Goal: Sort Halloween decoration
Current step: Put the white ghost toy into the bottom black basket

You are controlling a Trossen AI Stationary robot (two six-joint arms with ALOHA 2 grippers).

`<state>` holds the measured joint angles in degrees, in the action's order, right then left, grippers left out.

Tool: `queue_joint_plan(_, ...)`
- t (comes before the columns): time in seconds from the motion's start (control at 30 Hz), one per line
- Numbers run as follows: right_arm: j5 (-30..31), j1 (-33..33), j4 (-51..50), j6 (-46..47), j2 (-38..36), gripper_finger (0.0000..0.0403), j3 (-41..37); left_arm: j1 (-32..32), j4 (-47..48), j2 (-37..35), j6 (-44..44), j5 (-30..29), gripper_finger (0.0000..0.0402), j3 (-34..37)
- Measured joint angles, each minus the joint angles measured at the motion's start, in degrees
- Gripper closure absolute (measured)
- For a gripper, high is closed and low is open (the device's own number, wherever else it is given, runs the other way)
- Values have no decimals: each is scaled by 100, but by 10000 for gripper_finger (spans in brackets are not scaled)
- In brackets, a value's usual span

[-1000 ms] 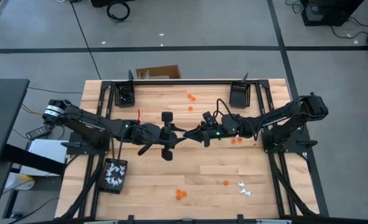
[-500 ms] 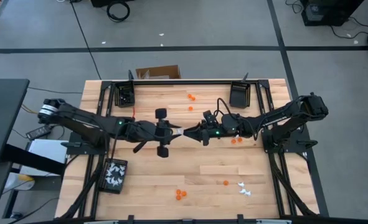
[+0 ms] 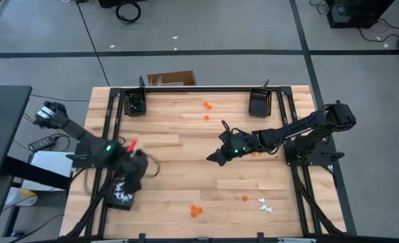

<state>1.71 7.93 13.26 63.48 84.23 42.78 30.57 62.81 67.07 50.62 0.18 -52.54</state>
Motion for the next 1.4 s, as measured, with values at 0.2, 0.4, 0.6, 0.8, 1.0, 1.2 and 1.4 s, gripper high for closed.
queue_joint_plan(0.2,-324,65,-137,2,0,240,0,1197,-1375,-262,2402,503,273,1050)
queue_joint_plan(0.4,-830,63,-492,111,0,240,0,1600,-946,-258,3846,671,228,1298)
queue_joint_plan(0.6,-1031,469,-1588,207,-157,240,0,1617,-846,-267,4156,955,154,1325)
queue_joint_plan(0.8,-904,1396,-2716,128,-427,240,0,1234,-1456,-280,3936,932,133,1323)
queue_joint_plan(1.0,-929,2447,-3494,698,-546,240,0,344,-2140,-280,3071,356,132,1321)
queue_joint_plan(1.2,-723,3457,-4791,339,-528,240,537,-659,-3270,-280,2046,322,132,1319)
queue_joint_plan(1.4,371,4257,-5918,-604,-138,239,987,-1421,-4160,-251,1231,328,132,1314)
